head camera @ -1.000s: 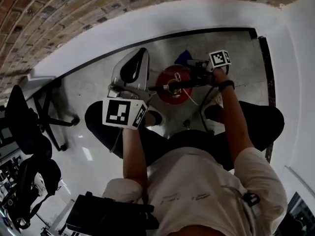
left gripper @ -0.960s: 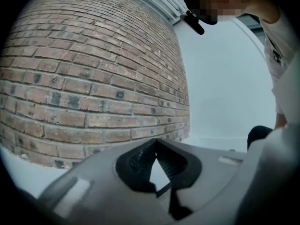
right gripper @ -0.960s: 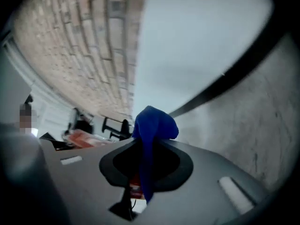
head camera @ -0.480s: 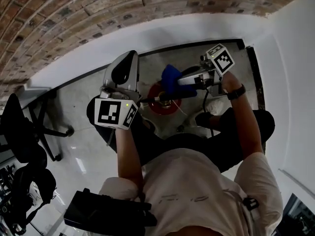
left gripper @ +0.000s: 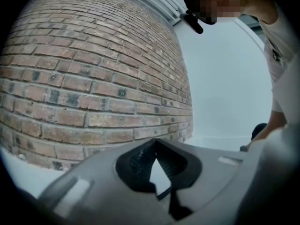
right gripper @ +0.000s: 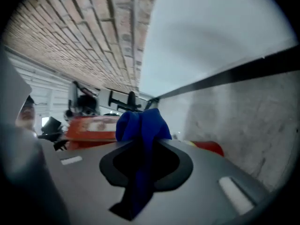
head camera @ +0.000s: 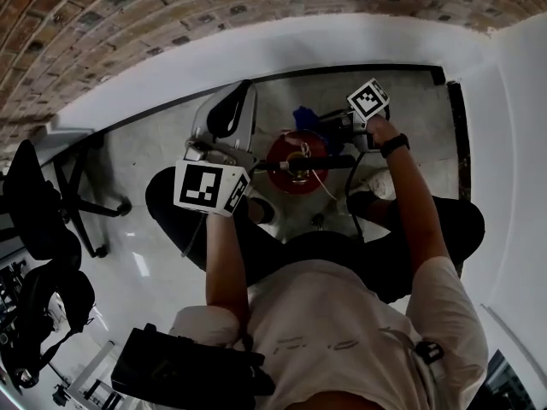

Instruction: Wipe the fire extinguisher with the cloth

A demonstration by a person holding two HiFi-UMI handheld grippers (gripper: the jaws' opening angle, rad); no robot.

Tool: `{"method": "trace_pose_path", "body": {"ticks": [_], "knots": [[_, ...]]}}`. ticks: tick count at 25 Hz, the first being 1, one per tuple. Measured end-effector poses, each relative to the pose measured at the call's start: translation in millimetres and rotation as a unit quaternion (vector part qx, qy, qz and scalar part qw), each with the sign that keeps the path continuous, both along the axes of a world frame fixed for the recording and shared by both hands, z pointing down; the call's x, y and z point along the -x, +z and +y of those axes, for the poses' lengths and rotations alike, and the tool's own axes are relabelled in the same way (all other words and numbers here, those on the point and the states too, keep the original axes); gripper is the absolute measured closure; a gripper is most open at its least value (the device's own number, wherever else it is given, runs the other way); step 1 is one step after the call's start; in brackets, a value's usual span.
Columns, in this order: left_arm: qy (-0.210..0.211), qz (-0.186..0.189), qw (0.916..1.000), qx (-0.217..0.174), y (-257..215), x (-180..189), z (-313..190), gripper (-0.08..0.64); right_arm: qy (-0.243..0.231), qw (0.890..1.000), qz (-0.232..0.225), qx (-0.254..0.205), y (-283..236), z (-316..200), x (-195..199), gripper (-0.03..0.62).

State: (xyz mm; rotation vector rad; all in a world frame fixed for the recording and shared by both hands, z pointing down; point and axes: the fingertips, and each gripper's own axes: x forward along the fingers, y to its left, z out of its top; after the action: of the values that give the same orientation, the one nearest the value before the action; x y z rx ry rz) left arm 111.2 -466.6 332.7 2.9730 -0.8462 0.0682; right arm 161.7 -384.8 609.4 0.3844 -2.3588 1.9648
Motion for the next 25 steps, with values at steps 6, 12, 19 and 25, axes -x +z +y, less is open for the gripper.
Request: {"method": "trace_pose_path", "body": {"ticks": [6, 12, 19, 25], "knots": [[0.001, -0.017, 0.9996, 0.020, 31, -1, -4, 0.560, -0.001, 0.989, 0.136, 0.053, 170, -1, 8, 0.535], [-0.027, -0.024, 0.9987, 0.036, 51, 17, -17, 0.560, 0.016, 0.961, 0.270, 0.062, 275, -4, 3, 0.537], [-0.036, -0.014, 0.9988, 0.030, 37, 32, -30, 0.560, -0.020, 0.974, 0.223, -0.030, 176, -58, 6, 0.535], [-0.039, 0.014, 0.9991, 0.009, 3, 47, -31, 0.560, -0.067, 0.991, -0.030, -0.115, -104, -95, -4, 0.534]]}}
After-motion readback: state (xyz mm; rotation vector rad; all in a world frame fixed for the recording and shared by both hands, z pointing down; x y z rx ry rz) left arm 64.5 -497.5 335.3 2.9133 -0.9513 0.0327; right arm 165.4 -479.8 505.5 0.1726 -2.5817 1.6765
